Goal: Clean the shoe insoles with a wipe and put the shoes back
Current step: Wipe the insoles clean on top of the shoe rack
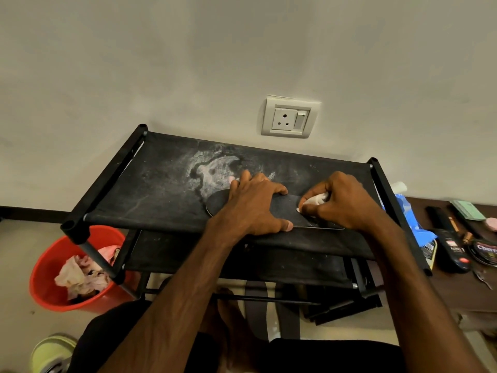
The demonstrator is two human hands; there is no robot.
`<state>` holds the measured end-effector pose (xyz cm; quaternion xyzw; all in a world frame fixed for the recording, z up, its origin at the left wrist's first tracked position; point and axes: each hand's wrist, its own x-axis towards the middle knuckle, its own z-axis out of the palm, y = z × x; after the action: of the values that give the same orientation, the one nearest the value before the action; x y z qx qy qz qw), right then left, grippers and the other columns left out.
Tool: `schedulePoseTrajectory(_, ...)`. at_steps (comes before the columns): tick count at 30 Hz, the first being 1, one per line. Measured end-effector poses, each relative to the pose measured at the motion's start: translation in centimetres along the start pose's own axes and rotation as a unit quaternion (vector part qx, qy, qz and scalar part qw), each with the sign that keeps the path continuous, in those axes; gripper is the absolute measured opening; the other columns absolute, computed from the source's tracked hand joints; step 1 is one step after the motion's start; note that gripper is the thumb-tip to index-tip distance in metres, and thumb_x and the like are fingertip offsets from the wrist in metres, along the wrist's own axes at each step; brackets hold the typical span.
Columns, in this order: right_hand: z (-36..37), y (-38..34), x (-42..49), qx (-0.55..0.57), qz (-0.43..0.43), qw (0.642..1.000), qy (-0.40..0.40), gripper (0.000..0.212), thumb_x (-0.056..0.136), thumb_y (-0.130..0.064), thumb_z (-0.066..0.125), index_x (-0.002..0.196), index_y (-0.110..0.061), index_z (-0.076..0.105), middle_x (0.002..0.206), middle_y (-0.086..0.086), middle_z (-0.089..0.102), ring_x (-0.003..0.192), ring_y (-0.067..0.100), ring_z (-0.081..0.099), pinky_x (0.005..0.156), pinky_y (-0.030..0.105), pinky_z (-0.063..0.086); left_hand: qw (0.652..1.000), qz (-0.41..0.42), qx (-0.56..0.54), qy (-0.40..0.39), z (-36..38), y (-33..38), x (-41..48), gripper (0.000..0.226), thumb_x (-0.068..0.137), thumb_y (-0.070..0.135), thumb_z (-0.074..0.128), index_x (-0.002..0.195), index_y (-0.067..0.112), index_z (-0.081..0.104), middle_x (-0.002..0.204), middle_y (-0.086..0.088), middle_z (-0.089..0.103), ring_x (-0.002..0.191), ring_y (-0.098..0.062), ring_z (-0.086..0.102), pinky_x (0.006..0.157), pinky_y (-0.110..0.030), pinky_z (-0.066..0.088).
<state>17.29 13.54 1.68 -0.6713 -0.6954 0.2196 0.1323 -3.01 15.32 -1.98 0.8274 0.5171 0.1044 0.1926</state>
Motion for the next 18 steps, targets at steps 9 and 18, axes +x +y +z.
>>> schedulePoseTrajectory(9,1.3,-0.7,0.7,0.026,-0.013,0.999,0.033,0.009,0.078,-0.026,0.079,0.077,-0.035,0.082,0.076,-0.010,0.077,0.076,0.010,0.072,0.076,0.041,0.063,1.000,-0.003,0.002,-0.007,0.1,-0.5,0.0,0.079,0.070,0.072,0.073,0.140,0.047,0.048,0.140,0.004,0.044,0.130,-0.025,0.029,0.111,-0.048,0.023)
schedulePoseTrajectory(18,1.1,0.2,-0.3,0.031,-0.025,0.999,0.037,0.007,0.078,-0.032,0.081,0.083,-0.037,0.083,0.080,-0.014,0.077,0.077,0.007,0.072,0.077,0.041,0.063,1.000,-0.001,0.010,-0.011,0.0,-0.2,0.2,0.079,0.072,0.069,0.073,0.142,0.046,0.046,0.143,0.004,0.043,0.132,-0.025,0.028,0.115,-0.051,0.023)
